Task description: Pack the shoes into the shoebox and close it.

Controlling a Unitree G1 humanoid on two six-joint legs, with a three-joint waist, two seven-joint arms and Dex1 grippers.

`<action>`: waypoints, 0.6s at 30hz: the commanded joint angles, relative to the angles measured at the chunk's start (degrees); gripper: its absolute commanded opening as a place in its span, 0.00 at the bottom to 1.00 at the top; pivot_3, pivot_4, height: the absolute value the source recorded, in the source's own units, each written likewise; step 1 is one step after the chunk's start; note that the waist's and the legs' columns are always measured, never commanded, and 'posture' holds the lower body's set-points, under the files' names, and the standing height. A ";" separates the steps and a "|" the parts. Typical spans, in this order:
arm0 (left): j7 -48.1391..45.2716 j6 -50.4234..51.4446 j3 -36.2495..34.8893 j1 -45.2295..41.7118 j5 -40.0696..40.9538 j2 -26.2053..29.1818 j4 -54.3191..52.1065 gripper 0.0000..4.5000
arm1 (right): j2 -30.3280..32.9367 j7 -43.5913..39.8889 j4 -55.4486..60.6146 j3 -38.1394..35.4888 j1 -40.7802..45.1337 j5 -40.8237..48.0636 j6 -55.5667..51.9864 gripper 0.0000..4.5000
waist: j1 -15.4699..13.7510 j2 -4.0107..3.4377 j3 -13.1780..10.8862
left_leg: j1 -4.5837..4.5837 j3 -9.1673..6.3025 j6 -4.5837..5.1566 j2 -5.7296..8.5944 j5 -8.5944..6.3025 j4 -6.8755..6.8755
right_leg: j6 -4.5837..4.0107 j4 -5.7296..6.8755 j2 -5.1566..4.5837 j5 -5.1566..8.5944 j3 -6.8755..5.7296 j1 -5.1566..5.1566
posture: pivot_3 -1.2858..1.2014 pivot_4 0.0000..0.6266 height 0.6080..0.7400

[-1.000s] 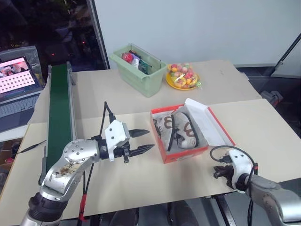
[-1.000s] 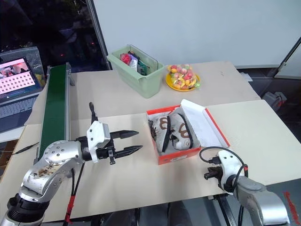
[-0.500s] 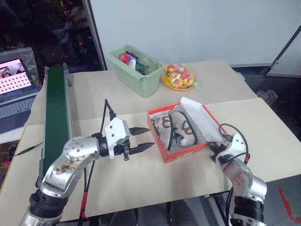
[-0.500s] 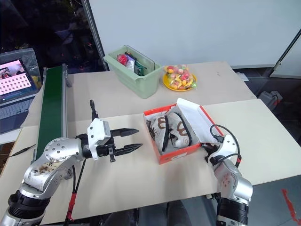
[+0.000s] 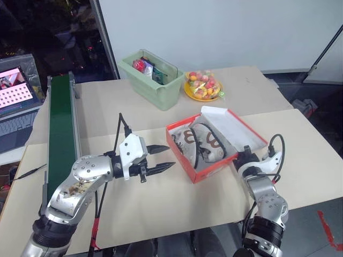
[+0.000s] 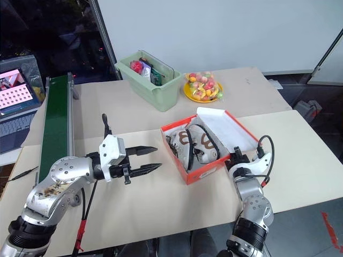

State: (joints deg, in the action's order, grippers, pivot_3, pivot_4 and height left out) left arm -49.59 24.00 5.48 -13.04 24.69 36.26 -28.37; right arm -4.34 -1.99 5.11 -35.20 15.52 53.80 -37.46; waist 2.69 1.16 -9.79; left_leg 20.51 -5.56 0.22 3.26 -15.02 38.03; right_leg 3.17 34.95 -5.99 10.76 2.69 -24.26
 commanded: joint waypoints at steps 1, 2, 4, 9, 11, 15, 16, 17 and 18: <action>-0.07 -1.20 -1.03 0.11 -0.09 0.41 -1.30 0.53 | 1.66 -3.79 5.79 3.26 -0.03 4.05 -0.18 0.01 | 0.02 -0.05 0.00 | 0.00 0.02 0.00 0.00 0.00 -0.02 | 0.00 0.00 0.01 0.00 0.00 0.00 | 0.52 0.24 1.00; -0.09 -1.19 -1.10 0.14 -0.06 0.44 -1.33 0.53 | 2.45 -4.07 6.00 3.93 -0.43 4.15 -0.59 0.01 | 0.00 -0.05 0.00 | 0.00 0.02 0.00 0.00 0.00 -0.02 | 0.00 0.00 0.02 0.01 0.00 -0.01 | 0.52 0.24 1.00; -0.12 -1.20 -1.25 0.26 0.03 0.48 -1.38 0.53 | 3.82 -5.53 7.21 5.07 -1.47 4.95 -0.97 0.01 | -0.09 -0.05 0.00 | -0.01 0.02 0.00 0.00 0.00 -0.02 | 0.00 -0.01 0.02 0.01 0.00 0.00 | 0.52 0.24 1.00; -0.26 -1.42 -1.26 0.20 -0.18 0.62 -0.93 0.53 | 9.50 -12.02 13.88 12.56 -5.23 4.36 -3.33 0.01 | -0.07 -0.07 -0.01 | 0.01 0.02 0.00 0.00 0.00 -0.02 | 0.01 -0.03 0.02 0.02 0.01 -0.01 | 0.52 0.24 1.00; -0.20 -1.35 -1.24 0.13 -0.17 0.63 -0.94 0.53 | 13.13 -15.85 18.24 17.56 -7.38 2.85 -4.11 0.01 | -0.02 -0.08 -0.02 | 0.02 0.05 0.01 0.00 -0.01 -0.03 | 0.02 -0.03 0.01 0.03 0.01 -0.02 | 0.52 0.24 1.00; -0.11 -1.26 -1.06 0.05 -0.27 0.68 -0.99 0.53 | 21.96 -22.82 24.60 27.48 -10.90 -2.04 -5.39 0.01 | 0.08 -0.07 -0.01 | -0.02 0.09 0.01 -0.02 -0.01 -0.05 | 0.45 -0.02 0.08 0.31 0.01 0.00 | 0.52 0.24 1.00; -0.11 -1.26 -1.03 0.01 -0.28 0.67 -0.98 0.53 | 23.15 -23.04 25.25 28.65 -10.78 -2.64 -5.39 0.01 | -0.03 -0.07 -0.02 | -0.02 0.07 0.01 -0.04 -0.01 -0.05 | 0.47 -0.04 0.11 0.33 0.00 0.02 | 0.52 0.24 1.00; -0.09 -1.24 -1.01 -0.03 -0.29 0.66 -0.98 0.53 | 24.17 -23.05 25.85 29.49 -10.33 -3.04 -5.45 0.01 | -0.14 -0.06 -0.01 | -0.02 0.06 0.01 -0.03 -0.01 -0.05 | 0.47 -0.04 0.11 0.33 -0.01 0.02 | 0.52 0.24 1.00; -0.06 -1.20 -1.01 -0.07 -0.26 0.64 -0.99 0.53 | 25.12 -23.10 26.46 30.26 -9.66 -3.63 -5.43 0.01 | -0.26 -0.06 -0.02 | -0.02 0.05 0.01 -0.03 -0.01 -0.05 | 0.47 -0.04 0.10 0.33 -0.01 0.04 | 0.52 0.24 1.00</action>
State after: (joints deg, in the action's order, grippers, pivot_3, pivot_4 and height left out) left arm -49.63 23.84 5.49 -12.75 24.52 36.56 -28.31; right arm 19.66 -24.14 28.60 -5.49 4.59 50.97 -43.00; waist 2.43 1.11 -9.81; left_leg 20.50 -5.52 0.22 3.23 -15.03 37.98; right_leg 3.64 34.89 -5.92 11.09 2.68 -24.23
